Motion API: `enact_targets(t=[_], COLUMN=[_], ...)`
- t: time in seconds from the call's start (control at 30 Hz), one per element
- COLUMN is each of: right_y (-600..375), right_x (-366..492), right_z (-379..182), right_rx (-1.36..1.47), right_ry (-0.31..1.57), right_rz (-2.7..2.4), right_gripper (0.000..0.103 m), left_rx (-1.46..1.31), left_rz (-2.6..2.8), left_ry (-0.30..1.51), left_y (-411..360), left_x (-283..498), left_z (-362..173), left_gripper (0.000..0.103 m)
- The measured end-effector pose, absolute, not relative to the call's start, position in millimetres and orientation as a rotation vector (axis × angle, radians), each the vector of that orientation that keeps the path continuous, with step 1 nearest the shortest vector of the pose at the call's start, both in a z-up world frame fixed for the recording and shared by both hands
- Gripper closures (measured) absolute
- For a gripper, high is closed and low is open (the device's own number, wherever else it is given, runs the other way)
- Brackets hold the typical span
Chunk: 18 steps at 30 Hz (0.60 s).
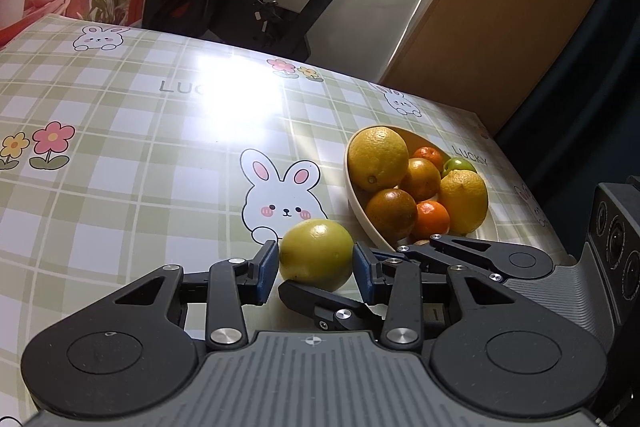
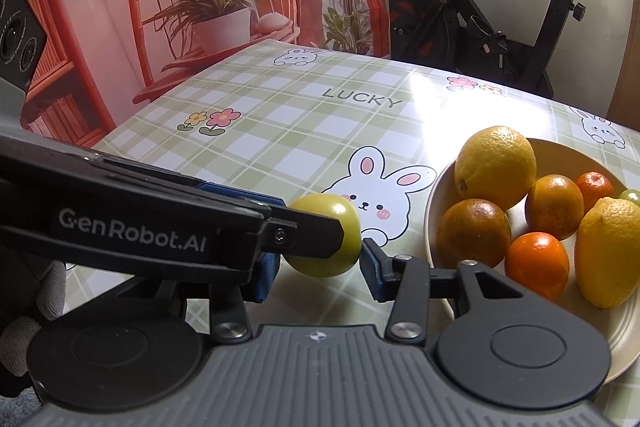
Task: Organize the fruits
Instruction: 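Carry the yellow-green fruit onto the plate and open the right gripper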
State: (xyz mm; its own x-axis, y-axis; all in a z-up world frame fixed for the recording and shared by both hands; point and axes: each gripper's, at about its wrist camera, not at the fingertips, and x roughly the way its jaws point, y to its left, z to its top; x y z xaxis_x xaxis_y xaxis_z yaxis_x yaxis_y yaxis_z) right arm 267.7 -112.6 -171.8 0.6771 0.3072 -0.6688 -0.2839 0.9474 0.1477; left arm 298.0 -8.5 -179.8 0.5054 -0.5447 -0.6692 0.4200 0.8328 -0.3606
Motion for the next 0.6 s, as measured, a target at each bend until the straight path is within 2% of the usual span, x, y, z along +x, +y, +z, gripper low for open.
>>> enact_targets(t=[0.6], right_y=[-155.7], right_x=[228.5], right_z=[-150.5], right_rx=[0.141], right_ry=[0.647], right_rz=[0.292], right_gripper=[0.056], left_rx=[-0.046], left_rz=[-0.611], left_ry=[0.834], left_y=[-53.7], left_x=[274.0], left_z=[-145.3], left_gripper=[0.06])
